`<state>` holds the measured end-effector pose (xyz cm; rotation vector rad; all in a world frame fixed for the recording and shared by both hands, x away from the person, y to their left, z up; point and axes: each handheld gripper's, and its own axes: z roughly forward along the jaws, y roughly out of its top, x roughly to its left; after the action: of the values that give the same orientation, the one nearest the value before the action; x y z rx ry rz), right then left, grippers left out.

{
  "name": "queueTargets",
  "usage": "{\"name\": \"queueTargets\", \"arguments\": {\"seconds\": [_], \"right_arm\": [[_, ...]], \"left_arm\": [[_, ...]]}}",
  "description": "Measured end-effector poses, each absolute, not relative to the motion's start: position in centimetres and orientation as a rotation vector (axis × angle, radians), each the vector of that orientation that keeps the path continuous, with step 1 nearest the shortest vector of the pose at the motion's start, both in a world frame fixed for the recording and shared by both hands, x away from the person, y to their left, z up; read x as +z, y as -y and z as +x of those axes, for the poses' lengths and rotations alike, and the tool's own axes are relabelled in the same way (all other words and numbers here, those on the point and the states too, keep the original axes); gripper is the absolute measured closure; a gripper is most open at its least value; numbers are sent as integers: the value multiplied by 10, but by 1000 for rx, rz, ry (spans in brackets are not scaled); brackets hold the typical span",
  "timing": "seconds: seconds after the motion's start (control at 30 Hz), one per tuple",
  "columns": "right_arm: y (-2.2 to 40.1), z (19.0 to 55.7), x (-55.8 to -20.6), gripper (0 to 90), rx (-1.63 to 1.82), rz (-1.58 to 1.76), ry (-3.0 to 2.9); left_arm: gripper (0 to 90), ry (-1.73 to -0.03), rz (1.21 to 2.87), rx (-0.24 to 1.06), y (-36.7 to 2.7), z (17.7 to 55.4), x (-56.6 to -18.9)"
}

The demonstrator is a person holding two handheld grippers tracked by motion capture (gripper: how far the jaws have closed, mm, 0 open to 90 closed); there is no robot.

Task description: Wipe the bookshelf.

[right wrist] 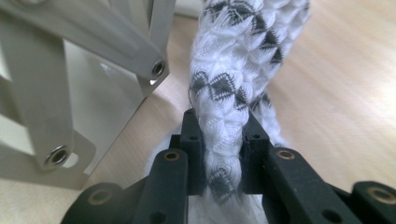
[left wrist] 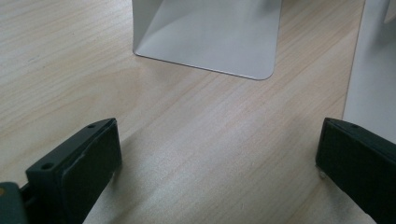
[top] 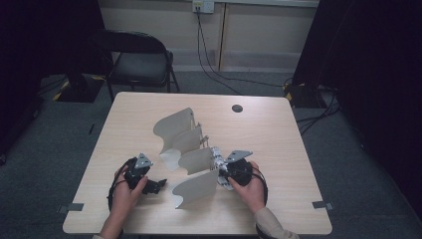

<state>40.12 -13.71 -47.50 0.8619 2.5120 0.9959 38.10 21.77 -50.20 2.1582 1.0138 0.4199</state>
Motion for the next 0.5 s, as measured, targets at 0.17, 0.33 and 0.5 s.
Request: {"name": "queueTargets", "arguments": {"seconds": [0.17,0.33,0.5], "right_arm": [[151,398,-447,768,1052,859,-2478],[159,393,-403,768,1157,802,-2412],[146,388,-392,768,1180,732,-2432]], "left_arm": [[0,-1016,2156,418,-218,381,-502],[0,-1016,2156,418,-217,381,-502],[0,-1012,2159,420,-218,381,-502]]}}
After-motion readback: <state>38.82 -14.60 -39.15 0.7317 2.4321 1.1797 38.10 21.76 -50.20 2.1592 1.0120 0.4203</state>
